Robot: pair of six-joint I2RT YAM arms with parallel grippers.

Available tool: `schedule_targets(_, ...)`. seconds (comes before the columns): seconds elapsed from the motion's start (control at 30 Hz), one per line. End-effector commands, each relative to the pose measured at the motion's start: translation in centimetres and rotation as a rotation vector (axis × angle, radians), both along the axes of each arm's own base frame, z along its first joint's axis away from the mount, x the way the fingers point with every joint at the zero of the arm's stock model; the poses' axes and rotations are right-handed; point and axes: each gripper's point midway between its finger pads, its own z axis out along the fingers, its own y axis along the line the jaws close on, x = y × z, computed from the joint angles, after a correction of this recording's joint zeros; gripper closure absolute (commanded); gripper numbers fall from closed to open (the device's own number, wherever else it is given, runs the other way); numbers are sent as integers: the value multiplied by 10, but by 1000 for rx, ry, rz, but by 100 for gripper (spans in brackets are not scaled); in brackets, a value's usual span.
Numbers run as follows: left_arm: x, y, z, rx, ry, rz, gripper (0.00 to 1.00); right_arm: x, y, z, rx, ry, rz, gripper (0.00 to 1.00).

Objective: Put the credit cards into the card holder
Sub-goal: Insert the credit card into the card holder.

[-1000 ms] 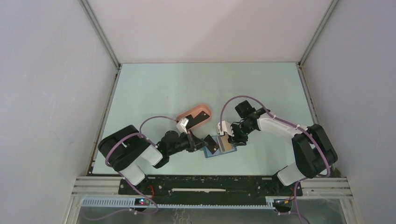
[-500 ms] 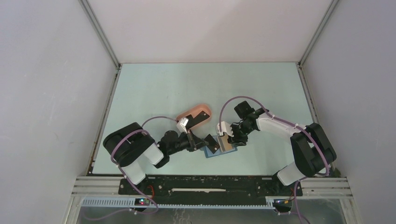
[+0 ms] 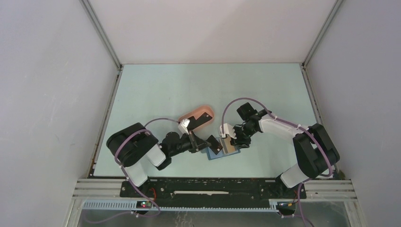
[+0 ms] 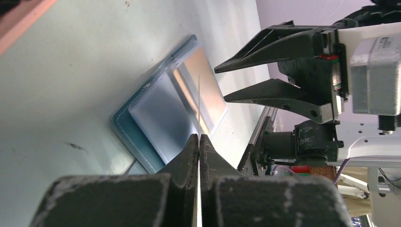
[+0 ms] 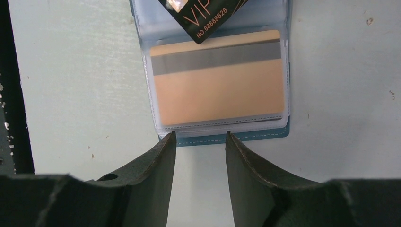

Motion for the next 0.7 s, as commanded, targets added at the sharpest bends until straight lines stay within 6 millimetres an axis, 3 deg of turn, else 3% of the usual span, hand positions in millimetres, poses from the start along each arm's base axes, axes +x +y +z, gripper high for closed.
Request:
schedule_targets(0.0,3,-6,3,-25,6,-15,100,1,4,3,3,-1,0,49)
schedule_targets(0.67,0,-11,-26,47,135,-40,100,0,4,-3,-21,1,2,50)
